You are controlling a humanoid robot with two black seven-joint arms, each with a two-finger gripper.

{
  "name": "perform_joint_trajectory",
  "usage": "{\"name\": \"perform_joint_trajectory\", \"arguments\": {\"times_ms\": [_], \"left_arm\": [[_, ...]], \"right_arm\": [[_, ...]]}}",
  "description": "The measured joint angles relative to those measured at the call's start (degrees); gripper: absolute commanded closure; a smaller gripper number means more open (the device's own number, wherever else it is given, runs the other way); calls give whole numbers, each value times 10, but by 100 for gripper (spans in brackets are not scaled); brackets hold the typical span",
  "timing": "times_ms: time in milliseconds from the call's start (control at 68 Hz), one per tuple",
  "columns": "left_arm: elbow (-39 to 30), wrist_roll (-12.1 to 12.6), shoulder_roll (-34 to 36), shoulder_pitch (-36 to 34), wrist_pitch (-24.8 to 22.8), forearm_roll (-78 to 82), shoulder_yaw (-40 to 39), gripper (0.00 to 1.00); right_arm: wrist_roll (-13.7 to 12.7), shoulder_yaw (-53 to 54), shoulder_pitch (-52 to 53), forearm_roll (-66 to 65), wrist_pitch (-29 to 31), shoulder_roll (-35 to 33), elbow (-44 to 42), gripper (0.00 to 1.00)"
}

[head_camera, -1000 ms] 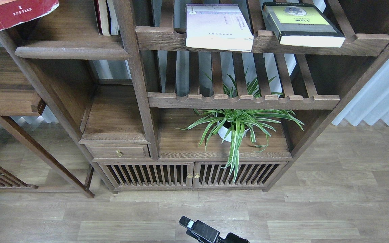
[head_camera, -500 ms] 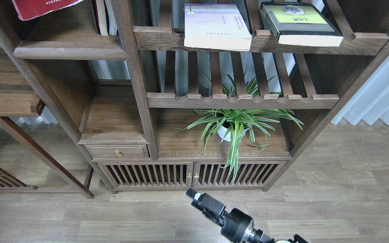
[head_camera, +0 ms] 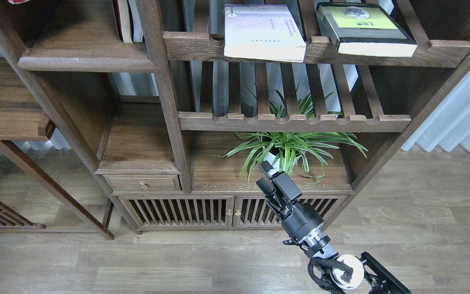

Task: Organize books on shelf
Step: 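Set the red book upright on the upper corner shelf with the left gripper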

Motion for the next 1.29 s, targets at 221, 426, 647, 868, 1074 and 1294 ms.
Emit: {"name": "perform_joint_trajectory", "arguments": {"times_ms": [221,426,647,868,1074,1294], "left_arm": [[63,-33,-58,-21,9,-6,42,94],[142,-65,-80,-47,25,-6,64,94],[199,-70,-76,-62,30,-4,74,95],[232,-79,-80,-71,56,1,115,95],[249,-104,-104,-89,109,1,139,94],[275,-154,-133,-102,135,-5,157,94]], "right_arm": [[10,-3,2,58,0,0,19,0],[11,-6,-4,68,0,0,25,0],[12,-8,3,68,0,0,29,0],[12,-8,6,71,0,0,37,0],[12,-8,17,72,0,0,39,0],[12,-16,21,79,0,0,39,0]]}}
